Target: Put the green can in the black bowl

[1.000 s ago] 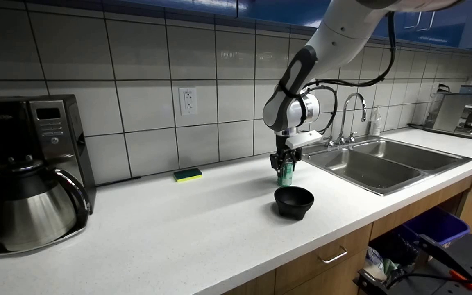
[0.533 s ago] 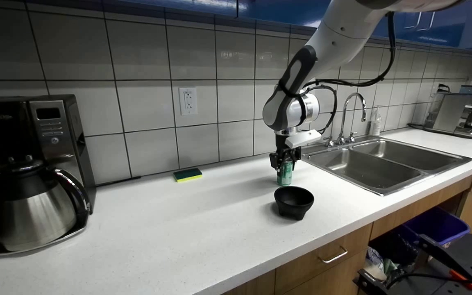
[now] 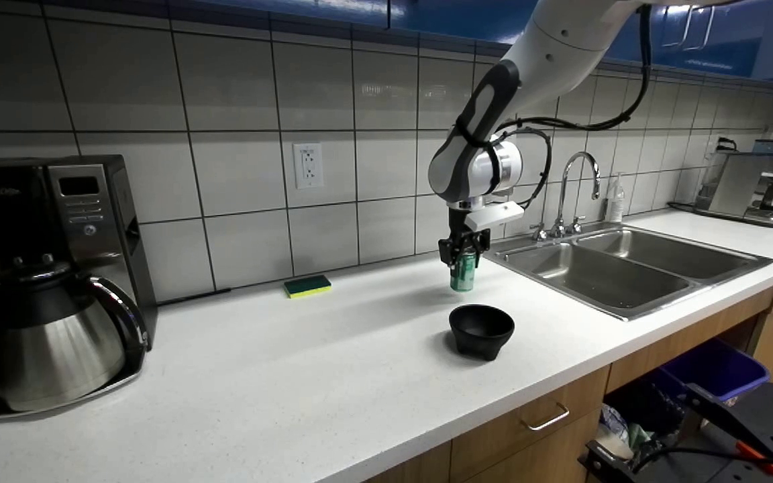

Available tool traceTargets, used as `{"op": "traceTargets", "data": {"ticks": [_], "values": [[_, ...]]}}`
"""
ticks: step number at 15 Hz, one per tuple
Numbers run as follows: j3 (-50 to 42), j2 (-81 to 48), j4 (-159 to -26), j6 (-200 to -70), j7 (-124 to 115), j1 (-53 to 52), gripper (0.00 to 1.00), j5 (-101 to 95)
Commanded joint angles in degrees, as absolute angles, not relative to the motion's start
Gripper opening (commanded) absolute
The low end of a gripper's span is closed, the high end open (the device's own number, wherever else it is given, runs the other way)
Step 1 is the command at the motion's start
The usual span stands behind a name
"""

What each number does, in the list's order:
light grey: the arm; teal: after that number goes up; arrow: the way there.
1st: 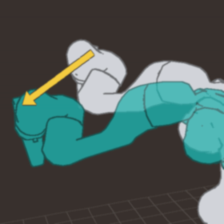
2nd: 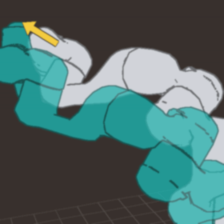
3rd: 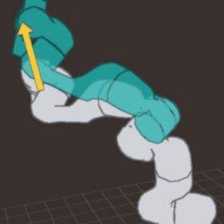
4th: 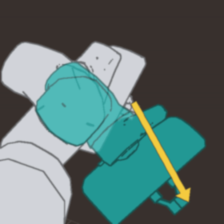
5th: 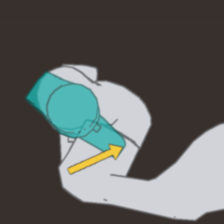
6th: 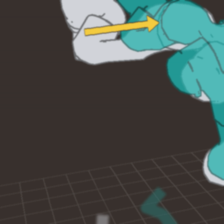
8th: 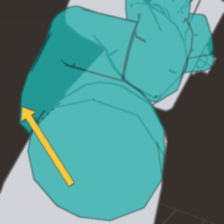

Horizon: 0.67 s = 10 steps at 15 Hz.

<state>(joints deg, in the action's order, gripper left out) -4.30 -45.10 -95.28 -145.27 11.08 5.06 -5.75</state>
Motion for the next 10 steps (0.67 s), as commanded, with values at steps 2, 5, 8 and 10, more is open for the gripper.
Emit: {"op": "traceTargets", "data": {"ticks": [2, 5, 8, 10], "values": [[-3.61, -40.82, -98.15, -143.82, 11.06, 5.0, 0.42, -6.48], [-3.53, -38.89, -100.16, -144.05, 11.19, 4.36, 0.42, -6.9], [-3.4, -36.42, -103.28, -144.6, 11.31, 3.6, 0.42, -7.43], [-3.31, -34.6, -105.66, -144.99, 11.29, 3.21, 0.42, -7.83]]}}
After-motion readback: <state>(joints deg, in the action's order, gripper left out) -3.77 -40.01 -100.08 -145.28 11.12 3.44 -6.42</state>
